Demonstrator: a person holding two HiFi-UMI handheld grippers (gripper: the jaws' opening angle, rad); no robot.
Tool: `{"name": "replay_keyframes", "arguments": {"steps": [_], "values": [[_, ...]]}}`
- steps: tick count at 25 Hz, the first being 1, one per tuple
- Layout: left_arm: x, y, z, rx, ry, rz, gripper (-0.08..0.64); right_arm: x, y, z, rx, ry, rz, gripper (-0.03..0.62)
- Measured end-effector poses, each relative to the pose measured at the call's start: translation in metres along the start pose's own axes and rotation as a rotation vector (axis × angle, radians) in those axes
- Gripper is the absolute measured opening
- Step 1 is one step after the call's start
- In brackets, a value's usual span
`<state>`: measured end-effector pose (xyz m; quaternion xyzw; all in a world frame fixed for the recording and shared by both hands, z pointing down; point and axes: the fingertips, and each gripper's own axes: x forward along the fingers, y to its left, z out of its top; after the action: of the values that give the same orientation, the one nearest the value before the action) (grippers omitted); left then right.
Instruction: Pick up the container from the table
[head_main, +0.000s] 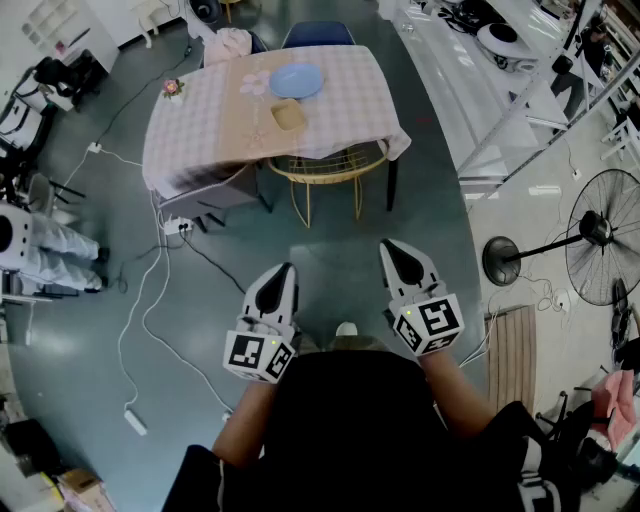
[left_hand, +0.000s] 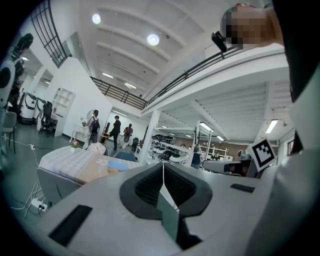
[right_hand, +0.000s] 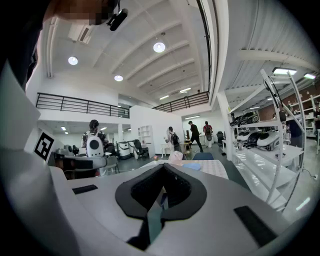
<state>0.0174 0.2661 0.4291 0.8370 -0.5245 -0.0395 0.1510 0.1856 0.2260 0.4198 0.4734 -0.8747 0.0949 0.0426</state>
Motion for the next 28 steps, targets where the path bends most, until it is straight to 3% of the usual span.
{"name": "replay_keyframes", "arguments": {"steps": [7, 14, 18, 19, 20, 22, 28], "values": [[-0.007, -0.005, 0.008, -0.003, -0.054, -0.029, 0.009, -0.009, 0.003, 0.009, 0.013, -0.035, -0.016, -0.003], [-0.011, 0.000, 0.011, -0.001, -0.064, -0.024, 0.009, -0.002, 0.013, 0.007, 0.007, -0.037, 0.024, -0.003], [-0.011, 0.007, 0.015, 0.006, -0.070, -0.008, 0.012, -0.006, 0.003, 0.011, 0.019, -0.061, -0.033, 0.019], [-0.010, 0.008, 0.015, 0.002, -0.067, -0.007, 0.044, -0.007, -0.003, 0.012, 0.026, -0.064, -0.064, 0.132], [-0.009, 0.010, 0.014, -0.008, -0.064, -0.009, 0.130, -0.009, -0.010, 0.011, 0.035, -0.065, -0.089, 0.160], [-0.008, 0.012, 0.012, -0.031, -0.064, -0.015, 0.210, -0.012, -0.019, 0.009, 0.046, -0.058, -0.106, 0.163], [-0.006, 0.009, 0.005, -0.032, -0.065, -0.007, 0.210, -0.013, -0.027, 0.000, 0.046, -0.039, -0.068, 0.161]]}}
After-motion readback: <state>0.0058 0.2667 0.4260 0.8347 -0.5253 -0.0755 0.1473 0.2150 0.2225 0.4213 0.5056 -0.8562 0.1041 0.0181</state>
